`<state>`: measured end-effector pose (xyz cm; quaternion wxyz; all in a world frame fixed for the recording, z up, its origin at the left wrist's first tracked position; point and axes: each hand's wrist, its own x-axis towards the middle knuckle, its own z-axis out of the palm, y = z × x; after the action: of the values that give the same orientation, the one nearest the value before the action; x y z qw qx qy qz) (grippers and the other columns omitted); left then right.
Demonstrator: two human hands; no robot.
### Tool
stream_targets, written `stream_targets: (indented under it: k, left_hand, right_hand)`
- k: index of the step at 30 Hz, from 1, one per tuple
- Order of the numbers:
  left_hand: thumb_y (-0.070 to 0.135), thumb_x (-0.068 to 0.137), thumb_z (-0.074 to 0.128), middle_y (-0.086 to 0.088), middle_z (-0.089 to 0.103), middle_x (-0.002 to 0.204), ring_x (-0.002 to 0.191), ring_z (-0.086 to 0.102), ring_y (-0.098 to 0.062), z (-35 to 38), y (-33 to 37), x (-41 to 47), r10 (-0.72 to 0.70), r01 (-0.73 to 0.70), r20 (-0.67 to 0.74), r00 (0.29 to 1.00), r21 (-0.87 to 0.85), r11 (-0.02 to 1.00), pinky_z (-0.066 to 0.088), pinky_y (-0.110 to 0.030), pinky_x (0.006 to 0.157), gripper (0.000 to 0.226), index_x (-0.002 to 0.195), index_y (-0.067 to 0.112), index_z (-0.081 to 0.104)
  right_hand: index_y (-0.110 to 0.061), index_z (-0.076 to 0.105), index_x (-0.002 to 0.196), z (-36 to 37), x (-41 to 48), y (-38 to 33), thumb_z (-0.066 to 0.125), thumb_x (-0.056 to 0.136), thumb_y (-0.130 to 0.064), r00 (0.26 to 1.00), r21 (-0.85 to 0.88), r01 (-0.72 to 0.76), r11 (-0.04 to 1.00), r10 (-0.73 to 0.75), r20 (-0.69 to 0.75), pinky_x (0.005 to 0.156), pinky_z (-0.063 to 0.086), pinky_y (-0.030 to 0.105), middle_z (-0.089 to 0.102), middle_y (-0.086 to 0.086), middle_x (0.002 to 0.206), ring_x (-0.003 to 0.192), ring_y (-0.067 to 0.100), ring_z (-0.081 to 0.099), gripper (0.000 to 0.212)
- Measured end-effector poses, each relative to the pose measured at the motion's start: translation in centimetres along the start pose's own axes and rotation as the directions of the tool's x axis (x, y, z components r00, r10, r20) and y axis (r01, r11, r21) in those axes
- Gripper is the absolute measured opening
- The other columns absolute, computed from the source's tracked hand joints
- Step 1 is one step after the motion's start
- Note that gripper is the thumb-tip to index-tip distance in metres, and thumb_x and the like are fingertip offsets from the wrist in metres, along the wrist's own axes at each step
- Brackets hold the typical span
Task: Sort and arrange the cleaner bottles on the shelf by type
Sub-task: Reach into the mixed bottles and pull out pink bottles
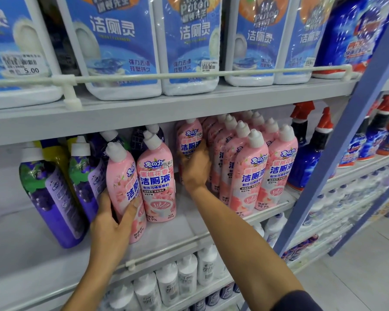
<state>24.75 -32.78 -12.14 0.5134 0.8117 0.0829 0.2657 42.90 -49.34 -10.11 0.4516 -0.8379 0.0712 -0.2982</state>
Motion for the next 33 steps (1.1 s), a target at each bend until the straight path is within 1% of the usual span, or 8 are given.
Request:
stream_targets:
  k: [7,14,17,21,23,25,28,33]
  left_hand:
    - [0.053,0.086,0.071,0.0,0.072,0.118,0.103,0.069,-0.025,-0.2,0.2,-0.2,-0.003,0.003,0.004,1.0,-0.016,1.0,0.056,-0.044,0.092,0.056,0.129,0.023,0.05]
    - [0.029,0.09,0.073,0.0,0.071,0.106,0.092,0.067,-0.023,-0.1,-0.2,0.0,-0.001,0.001,0.007,1.0,-0.018,1.0,0.047,-0.032,0.081,0.042,0.124,0.016,0.052]
    - [0.027,0.091,0.073,0.0,0.071,0.105,0.091,0.066,-0.022,-0.1,-0.1,-0.1,0.004,-0.003,0.016,1.0,-0.027,1.0,0.046,-0.031,0.08,0.041,0.124,0.015,0.052]
    - [0.029,0.091,0.073,0.0,0.072,0.109,0.093,0.068,-0.021,-0.2,-0.3,0.0,0.003,-0.002,0.027,1.0,-0.041,0.999,0.049,-0.033,0.082,0.041,0.125,0.018,0.051]
    - [0.029,0.092,0.072,0.0,0.072,0.111,0.095,0.067,-0.02,-0.2,-0.3,0.0,0.006,-0.005,0.031,0.999,-0.045,0.999,0.05,-0.034,0.083,0.044,0.129,0.018,0.05]
    - [0.028,0.092,0.072,0.001,0.07,0.111,0.094,0.066,-0.02,-0.3,-0.4,0.0,0.011,-0.01,0.039,0.999,-0.037,0.999,0.05,-0.034,0.083,0.045,0.13,0.018,0.049]
    - [0.031,0.092,0.072,0.001,0.071,0.113,0.097,0.067,-0.022,-0.4,-0.7,0.1,0.02,-0.019,0.04,0.999,-0.022,1.0,0.053,-0.039,0.085,0.046,0.129,0.02,0.048]
    - [0.034,0.092,0.071,-0.004,0.071,0.121,0.103,0.068,-0.025,-0.3,-0.8,0.1,0.023,-0.022,0.031,0.999,-0.027,0.999,0.056,-0.043,0.09,0.052,0.136,0.02,0.047]
  right_hand:
    - [-0.007,0.046,0.14,0.1,-0.2,-0.1,0.081,0.085,-0.039,0.999,-0.01,-0.035,0.999,0.034,-0.032,0.079,0.056,0.039,0.068,0.015,0.119,0.103,0.035,0.07,0.073]
    - [-0.008,0.059,0.128,-0.3,0.1,0.2,0.081,0.086,-0.035,1.0,0.168,0.005,0.986,-0.003,-0.014,0.087,0.058,0.035,0.072,0.011,0.117,0.104,0.029,0.071,0.055]
    - [-0.015,0.059,0.133,-1.6,0.0,0.3,0.066,0.097,-0.047,0.995,0.34,-0.034,0.94,0.001,0.097,0.101,0.054,0.038,0.07,0.003,0.126,0.113,0.019,0.067,0.049]
    - [-0.027,0.037,0.156,-3.1,-0.6,0.5,0.044,0.097,-0.07,0.957,0.423,-0.175,0.889,0.054,0.284,0.118,0.04,0.043,0.049,0.0,0.155,0.137,0.016,0.05,0.074]
    - [-0.028,0.029,0.161,-3.7,-0.9,0.4,0.039,0.098,-0.07,0.945,0.443,-0.222,0.869,0.079,0.318,0.123,0.034,0.047,0.039,-0.001,0.162,0.147,0.021,0.04,0.076]
    - [-0.029,0.031,0.16,-3.9,-1.3,0.3,0.038,0.097,-0.073,0.939,0.453,-0.263,0.852,0.117,0.324,0.125,0.031,0.047,0.037,-0.004,0.164,0.15,0.019,0.036,0.076]
    - [-0.039,0.043,0.153,-4.1,-2.0,1.6,0.038,0.082,-0.093,0.907,0.511,-0.353,0.784,0.153,0.392,0.123,0.033,0.049,0.047,-0.01,0.158,0.147,0.014,0.043,0.089]
    - [-0.029,0.046,0.154,-7.2,-3.2,2.6,0.043,0.092,-0.077,0.845,0.57,-0.461,0.68,0.14,0.515,0.121,0.037,0.041,0.058,-0.011,0.148,0.138,0.008,0.053,0.079]
